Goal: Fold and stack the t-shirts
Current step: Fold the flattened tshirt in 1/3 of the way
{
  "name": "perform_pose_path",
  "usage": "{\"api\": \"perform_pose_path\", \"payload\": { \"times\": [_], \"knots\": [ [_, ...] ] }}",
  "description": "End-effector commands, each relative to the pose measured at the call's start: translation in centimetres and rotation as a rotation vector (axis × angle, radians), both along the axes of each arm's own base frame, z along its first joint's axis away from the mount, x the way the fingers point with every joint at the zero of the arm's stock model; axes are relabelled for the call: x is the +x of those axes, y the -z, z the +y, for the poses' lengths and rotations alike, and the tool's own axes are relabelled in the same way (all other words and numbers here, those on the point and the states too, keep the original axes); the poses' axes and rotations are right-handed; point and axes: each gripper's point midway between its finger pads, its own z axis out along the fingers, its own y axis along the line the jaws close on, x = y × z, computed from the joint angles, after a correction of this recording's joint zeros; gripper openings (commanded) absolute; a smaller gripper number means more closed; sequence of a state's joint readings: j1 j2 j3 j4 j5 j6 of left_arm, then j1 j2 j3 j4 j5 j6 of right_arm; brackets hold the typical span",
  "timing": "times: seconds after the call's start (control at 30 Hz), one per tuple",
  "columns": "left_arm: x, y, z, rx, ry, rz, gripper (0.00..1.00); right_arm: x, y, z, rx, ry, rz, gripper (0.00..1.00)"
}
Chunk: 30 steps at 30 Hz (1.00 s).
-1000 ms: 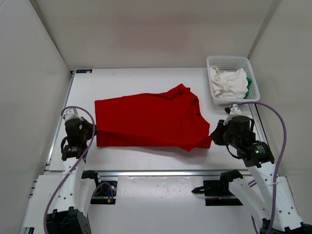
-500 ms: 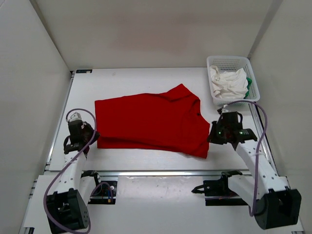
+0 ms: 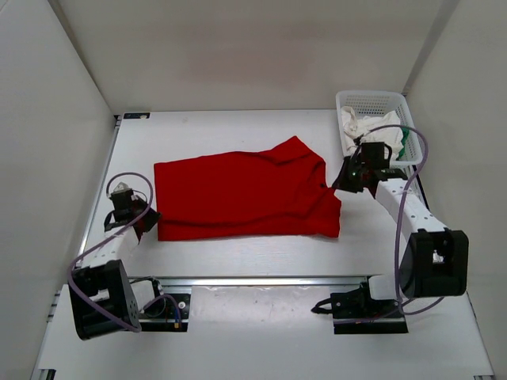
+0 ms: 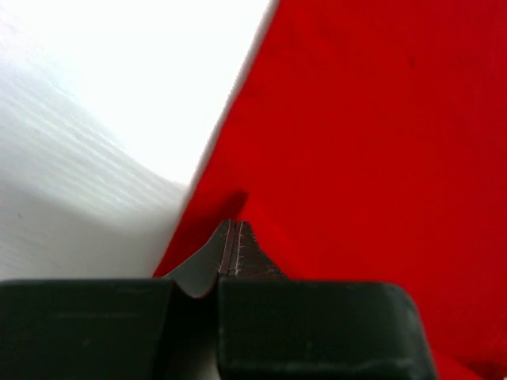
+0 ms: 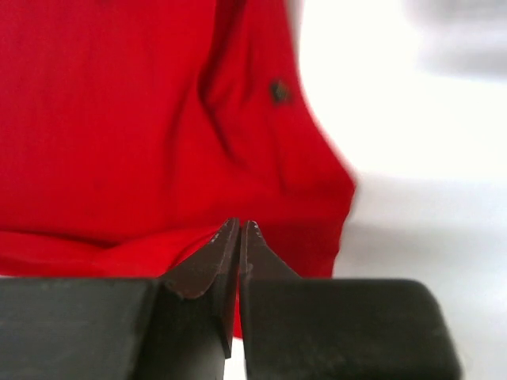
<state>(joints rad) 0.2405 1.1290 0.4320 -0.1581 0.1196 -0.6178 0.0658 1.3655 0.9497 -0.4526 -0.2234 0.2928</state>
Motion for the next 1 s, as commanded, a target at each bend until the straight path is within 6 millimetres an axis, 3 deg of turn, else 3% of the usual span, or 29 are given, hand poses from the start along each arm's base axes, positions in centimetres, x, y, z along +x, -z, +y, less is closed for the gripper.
{"api": "perform_pose_path", "payload": {
  "times": [0.0,0.1,0.13,0.23,0.33,0.5,0.57,0.67,0.7,0.73,0.8,0.9,0.93,0.97],
  "knots": [
    [2.4,-1.9,1.1,0.007,-0.036,-0.065,0.00,4.3,-3.9,-0.1,0.023,0.004,-0.166,0.00],
    [3.0,-2.3,1.7,0.001,-0.054,-0.076,0.00,6.7,-3.5,0.3,-0.004,-0.014,-0.162,0.00],
    [3.0,-2.2,2.0,0.007,-0.058,-0.076,0.00,7.6,-4.5,0.5,-0.012,-0.021,-0.189,0.00],
    [3.5,-2.4,2.4,0.020,-0.061,-0.069,0.00,9.3,-3.9,1.4,-0.039,-0.030,-0.175,0.00],
    [4.4,-2.5,2.4,0.013,-0.054,-0.062,0.00,11.1,-2.2,1.0,-0.083,-0.020,-0.151,0.00],
    [5.6,-1.8,2.5,0.005,-0.037,-0.035,0.00,12.2,-0.4,0.9,-0.129,-0.016,-0.089,0.00],
    [6.1,-1.7,2.5,0.014,-0.033,-0.028,0.04,12.2,0.9,0.6,-0.149,0.000,-0.055,0.00],
    [6.1,-0.8,2.5,-0.006,-0.036,0.002,0.12,12.3,1.4,0.4,-0.148,0.020,-0.034,0.00],
    [6.2,-0.9,2.7,-0.023,-0.037,-0.007,0.18,12.4,1.4,0.5,-0.140,0.025,-0.029,0.00],
    [6.0,-0.8,2.5,-0.035,-0.039,-0.004,0.32,12.4,1.4,0.4,-0.142,0.027,-0.027,0.01],
    [5.6,-1.4,2.7,-0.046,-0.044,-0.020,0.42,12.5,0.3,0.3,-0.130,0.046,-0.036,0.06],
    [4.4,-3.1,2.3,-0.021,-0.039,-0.071,0.45,11.8,-2.8,-0.5,-0.114,0.106,-0.086,0.21],
    [4.2,-4.3,1.7,-0.005,-0.029,-0.111,0.46,11.0,-2.5,-0.8,-0.103,0.135,-0.079,0.24],
    [3.4,-4.0,1.3,0.002,-0.023,-0.111,0.46,10.3,-3.9,-0.9,-0.081,0.147,-0.109,0.30]
  ]
}}
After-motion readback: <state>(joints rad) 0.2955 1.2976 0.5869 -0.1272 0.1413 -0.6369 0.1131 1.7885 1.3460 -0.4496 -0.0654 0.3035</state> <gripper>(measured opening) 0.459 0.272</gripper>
